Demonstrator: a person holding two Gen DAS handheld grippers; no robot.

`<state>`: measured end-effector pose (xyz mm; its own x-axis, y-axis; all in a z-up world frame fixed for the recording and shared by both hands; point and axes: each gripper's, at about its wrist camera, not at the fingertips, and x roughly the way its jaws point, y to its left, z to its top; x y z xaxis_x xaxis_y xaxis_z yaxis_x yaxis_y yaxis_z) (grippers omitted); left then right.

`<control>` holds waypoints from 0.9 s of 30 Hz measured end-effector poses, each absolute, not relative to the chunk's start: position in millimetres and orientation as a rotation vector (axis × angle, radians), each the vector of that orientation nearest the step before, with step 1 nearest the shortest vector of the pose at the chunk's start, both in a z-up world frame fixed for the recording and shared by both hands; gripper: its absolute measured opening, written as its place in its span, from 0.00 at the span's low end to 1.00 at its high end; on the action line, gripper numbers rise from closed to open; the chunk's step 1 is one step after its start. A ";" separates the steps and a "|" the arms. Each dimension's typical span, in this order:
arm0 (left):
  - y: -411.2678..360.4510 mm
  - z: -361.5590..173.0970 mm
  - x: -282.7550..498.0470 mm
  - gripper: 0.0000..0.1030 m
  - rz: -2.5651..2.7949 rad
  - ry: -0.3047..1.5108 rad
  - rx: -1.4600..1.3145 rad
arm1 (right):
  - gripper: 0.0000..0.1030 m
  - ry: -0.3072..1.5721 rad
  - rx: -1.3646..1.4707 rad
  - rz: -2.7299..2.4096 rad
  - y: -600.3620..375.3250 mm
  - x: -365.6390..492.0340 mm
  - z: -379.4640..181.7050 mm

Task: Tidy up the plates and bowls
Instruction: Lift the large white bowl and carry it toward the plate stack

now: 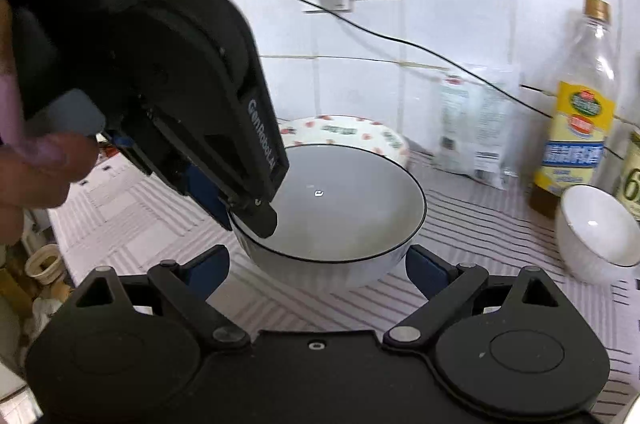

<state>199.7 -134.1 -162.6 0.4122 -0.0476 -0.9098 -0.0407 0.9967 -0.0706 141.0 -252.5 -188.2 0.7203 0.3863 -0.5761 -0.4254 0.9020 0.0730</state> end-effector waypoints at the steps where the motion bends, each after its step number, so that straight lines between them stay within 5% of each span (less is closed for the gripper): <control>1: -128.4 -163.7 196.7 0.15 0.005 1.152 -0.080 | 0.95 0.623 -0.056 0.460 -249.3 140.5 -187.3; 27: -62.8 -218.1 176.0 0.15 0.052 1.158 -0.115 | 0.95 0.654 -0.130 0.510 -173.2 135.7 -229.7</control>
<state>176.0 -62.8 -218.1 0.4008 -0.0182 -0.9160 -0.1002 0.9929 -0.0635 135.7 -173.2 -229.7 0.6759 0.4123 -0.6108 -0.4926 0.8692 0.0416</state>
